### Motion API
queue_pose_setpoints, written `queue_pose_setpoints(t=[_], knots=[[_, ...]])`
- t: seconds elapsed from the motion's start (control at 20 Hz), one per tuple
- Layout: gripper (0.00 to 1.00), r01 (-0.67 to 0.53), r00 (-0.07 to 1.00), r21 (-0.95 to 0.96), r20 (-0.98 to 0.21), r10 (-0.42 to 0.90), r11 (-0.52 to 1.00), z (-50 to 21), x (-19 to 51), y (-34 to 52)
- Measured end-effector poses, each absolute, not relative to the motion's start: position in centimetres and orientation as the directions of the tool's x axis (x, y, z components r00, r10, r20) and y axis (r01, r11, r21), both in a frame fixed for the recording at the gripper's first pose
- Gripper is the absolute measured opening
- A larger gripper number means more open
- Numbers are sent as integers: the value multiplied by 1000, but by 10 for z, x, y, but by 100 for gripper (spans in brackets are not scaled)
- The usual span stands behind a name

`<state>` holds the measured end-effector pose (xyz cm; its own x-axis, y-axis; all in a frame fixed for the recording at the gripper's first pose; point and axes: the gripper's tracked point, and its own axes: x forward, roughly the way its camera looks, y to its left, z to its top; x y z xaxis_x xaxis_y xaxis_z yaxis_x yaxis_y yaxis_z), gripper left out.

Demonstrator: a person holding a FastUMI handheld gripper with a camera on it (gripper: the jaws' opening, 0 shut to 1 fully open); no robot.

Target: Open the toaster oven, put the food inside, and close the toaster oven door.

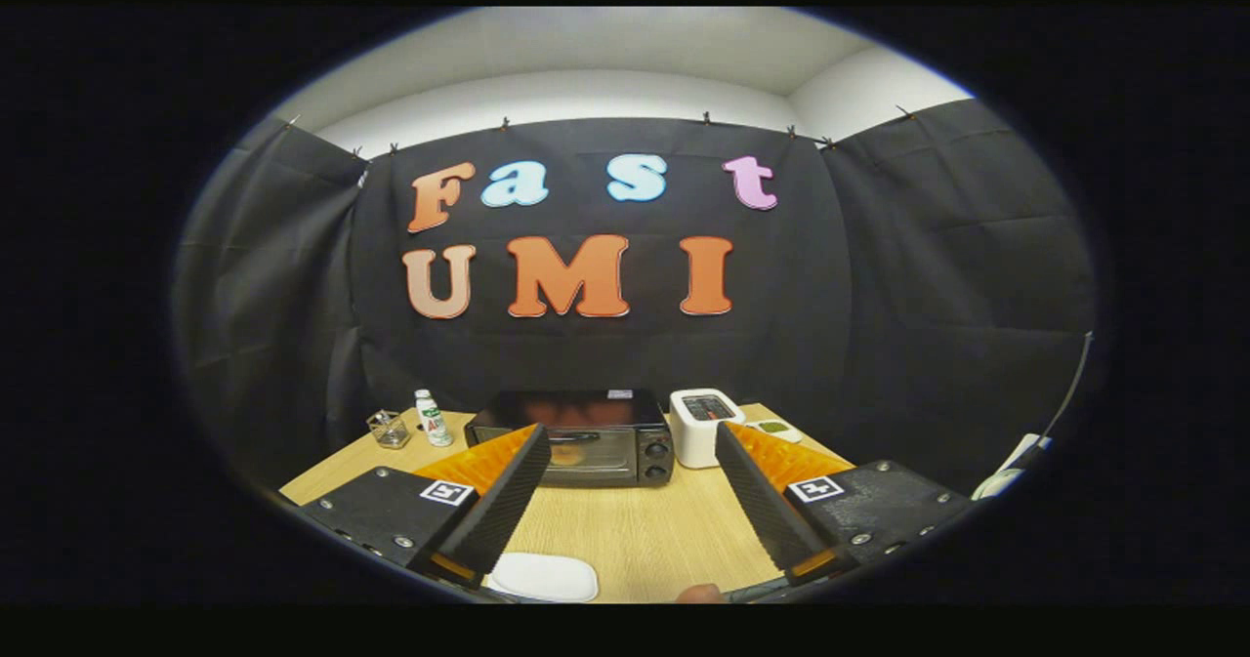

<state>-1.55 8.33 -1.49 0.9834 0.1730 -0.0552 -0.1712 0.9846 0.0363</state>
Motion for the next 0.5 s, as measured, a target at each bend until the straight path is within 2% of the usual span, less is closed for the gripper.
queue_pose_setpoints(t=[0.5], knots=[[100,-168,983,42,-68,171,985,-22,-16,83]])
